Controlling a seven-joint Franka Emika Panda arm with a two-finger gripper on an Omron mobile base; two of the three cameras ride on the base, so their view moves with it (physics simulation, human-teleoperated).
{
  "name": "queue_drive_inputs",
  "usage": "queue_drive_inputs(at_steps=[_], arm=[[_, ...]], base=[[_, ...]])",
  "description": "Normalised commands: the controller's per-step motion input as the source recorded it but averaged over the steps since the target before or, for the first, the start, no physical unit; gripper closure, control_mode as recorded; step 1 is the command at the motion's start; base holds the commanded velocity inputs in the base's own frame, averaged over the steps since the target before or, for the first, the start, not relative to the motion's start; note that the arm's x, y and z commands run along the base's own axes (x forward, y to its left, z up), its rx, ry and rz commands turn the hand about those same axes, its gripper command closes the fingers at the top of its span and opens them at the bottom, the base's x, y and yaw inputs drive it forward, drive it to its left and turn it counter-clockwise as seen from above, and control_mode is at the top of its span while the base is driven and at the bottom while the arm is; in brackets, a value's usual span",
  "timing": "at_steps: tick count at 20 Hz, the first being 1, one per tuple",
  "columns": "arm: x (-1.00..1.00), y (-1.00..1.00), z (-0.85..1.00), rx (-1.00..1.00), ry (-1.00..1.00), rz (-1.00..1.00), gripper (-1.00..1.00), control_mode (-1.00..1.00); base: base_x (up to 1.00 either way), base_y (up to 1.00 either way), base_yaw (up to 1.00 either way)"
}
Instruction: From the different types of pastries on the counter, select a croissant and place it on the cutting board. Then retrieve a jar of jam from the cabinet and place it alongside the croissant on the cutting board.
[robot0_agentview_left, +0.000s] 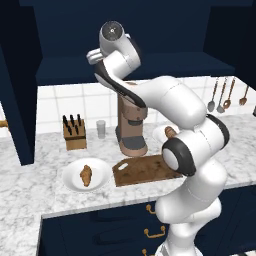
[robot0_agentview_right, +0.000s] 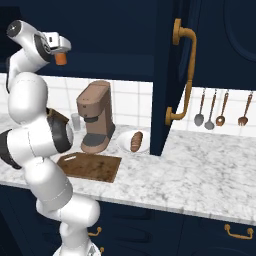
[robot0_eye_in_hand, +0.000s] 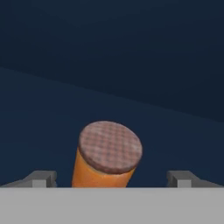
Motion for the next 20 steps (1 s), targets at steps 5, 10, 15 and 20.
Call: queue_drive_inputs(at_steps=[5, 10, 15, 20], arm=[[0.05, 0.00, -0.02, 0.00, 0.00, 0.00, -1.00, -1.00], [0.00, 0.00, -0.09, 0.00, 0.00, 0.00, -1.00, -1.00], [0.02, 0.00, -0.19, 0.00, 0.00, 0.00, -1.00, -1.00], [0.22, 0.00, -0.17, 0.00, 0.00, 0.00, -1.00, -1.00]], base=[[0.00, 0.00, 0.00], [0.00, 0.00, 0.00], [0.00, 0.00, 0.00], [0.00, 0.00, 0.00]])
